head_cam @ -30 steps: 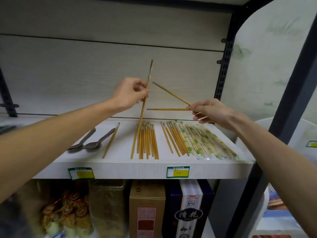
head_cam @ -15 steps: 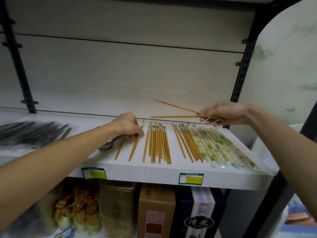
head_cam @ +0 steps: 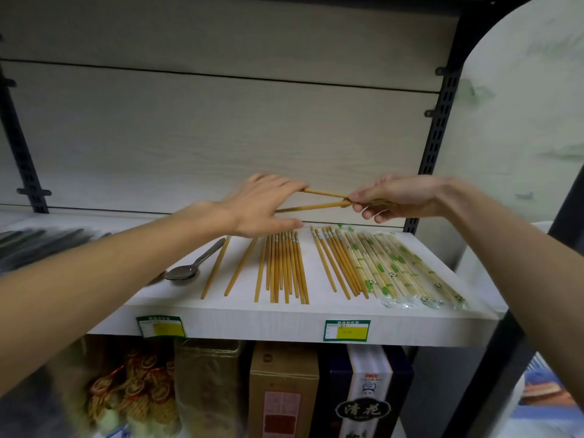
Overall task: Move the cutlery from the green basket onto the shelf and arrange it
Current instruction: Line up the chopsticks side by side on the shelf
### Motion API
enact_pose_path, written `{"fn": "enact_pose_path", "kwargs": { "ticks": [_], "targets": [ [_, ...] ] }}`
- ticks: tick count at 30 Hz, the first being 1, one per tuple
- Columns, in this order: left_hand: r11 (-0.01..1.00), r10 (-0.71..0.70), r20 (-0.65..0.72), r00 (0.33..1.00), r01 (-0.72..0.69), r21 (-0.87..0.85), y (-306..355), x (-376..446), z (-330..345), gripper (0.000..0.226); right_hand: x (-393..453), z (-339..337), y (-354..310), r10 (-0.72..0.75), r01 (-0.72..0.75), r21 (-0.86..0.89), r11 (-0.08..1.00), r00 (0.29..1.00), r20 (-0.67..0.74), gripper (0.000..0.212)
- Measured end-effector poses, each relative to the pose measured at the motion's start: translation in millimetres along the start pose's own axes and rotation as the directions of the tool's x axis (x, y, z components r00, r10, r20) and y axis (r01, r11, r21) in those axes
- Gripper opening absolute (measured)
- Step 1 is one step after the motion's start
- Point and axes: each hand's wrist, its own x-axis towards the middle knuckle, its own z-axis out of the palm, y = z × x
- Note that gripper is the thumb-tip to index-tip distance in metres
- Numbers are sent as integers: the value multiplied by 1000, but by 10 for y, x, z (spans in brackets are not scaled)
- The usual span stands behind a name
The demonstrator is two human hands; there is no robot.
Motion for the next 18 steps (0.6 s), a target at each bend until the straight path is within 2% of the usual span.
{"fn": "enact_pose_path", "kwargs": {
  "ticks": [6,10,13,15,18],
  "targets": [
    [999,32,-13,999,-32,-1,95,97,-73,29,-30,-19,-23,-57,67,152,986,996,-74,31],
    [996,8,6,1000,-7,-91,166,60,-68,23,-74,39,-42,-46,80,243,967,989,-143,39],
    [977,-77,81,994,92,-191,188,9,-67,25,-29,97,-18,-29,130,389,912,966,-256,46],
    [954,-167,170,971,203,-223,165,-33,-38,27,16,165,28,-8,122,342,932,949,-316,43],
    [915,-294,241,925,345,-210,139,-119,55,31,107,368,130,-12,37,66,997,940,-342,34]
  ]
}}
